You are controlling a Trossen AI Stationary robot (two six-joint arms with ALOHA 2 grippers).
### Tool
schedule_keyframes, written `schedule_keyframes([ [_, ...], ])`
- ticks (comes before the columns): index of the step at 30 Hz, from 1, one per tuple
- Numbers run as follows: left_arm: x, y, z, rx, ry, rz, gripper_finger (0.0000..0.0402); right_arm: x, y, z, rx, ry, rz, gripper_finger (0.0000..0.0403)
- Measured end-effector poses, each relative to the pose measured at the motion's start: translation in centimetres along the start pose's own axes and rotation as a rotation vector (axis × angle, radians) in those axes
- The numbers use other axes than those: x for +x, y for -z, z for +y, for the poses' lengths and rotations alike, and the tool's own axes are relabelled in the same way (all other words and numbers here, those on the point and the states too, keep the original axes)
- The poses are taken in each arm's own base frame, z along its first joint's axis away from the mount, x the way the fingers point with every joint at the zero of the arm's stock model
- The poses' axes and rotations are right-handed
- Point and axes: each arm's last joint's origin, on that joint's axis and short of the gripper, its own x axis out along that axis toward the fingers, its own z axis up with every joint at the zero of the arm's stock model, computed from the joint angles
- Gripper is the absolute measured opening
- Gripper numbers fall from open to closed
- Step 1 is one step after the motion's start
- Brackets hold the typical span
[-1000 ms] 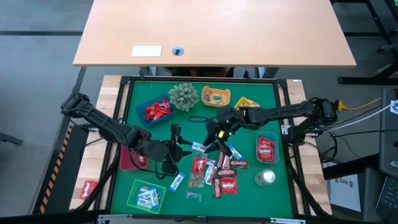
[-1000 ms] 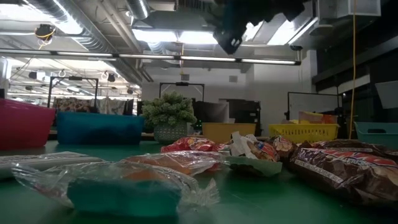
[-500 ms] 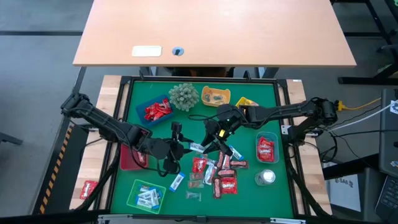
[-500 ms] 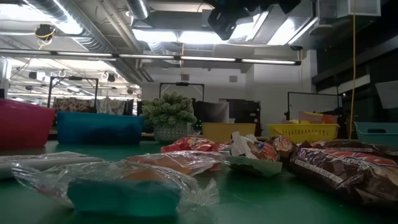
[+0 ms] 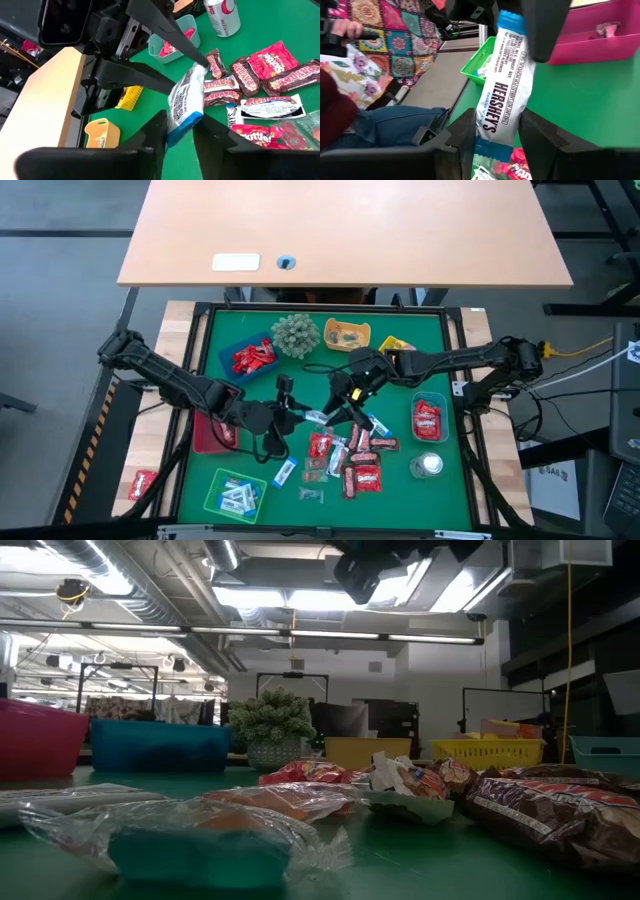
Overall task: Sort candy
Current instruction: Put the white-blue chocolate into the green bin
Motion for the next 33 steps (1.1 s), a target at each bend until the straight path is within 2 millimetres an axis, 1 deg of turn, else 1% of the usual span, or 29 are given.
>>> schedule_keyframes([
  [6, 0.01, 0.01, 0.02, -0.001, -0.005, 0.002, 0.0039, 0.01, -0.01, -0.12, 0.0, 0.046, -0.006, 0.0136],
  [10, 0.0, 0.0, 0.03, -0.002, -0.005, 0.002, 0.0023, 0.01, 0.01, -0.13, 0.001, 0.047, -0.005, 0.0136],
  [26, 0.01, 0.01, 0.01, -0.003, -0.001, 0.001, 0.002, 0.01, 0.07, -0.15, 0.006, 0.053, 0.0, 0.0136],
  [29, 0.0, 0.04, -0.01, -0.024, 0.003, 0.003, 0.002, 0.01, 0.1, -0.16, 0.032, 0.054, 0.002, 0.0137],
  [31, 0.01, 0.1, -0.05, -0.035, 0.012, 0.007, 0.002, 0.0, 0.22, -0.2, 0.043, 0.065, 0.011, 0.0145],
  [33, -0.01, 0.12, -0.13, -0.035, 0.032, 0.006, 0.002, -0.01, 0.35, -0.31, 0.053, 0.099, 0.019, 0.0163],
])
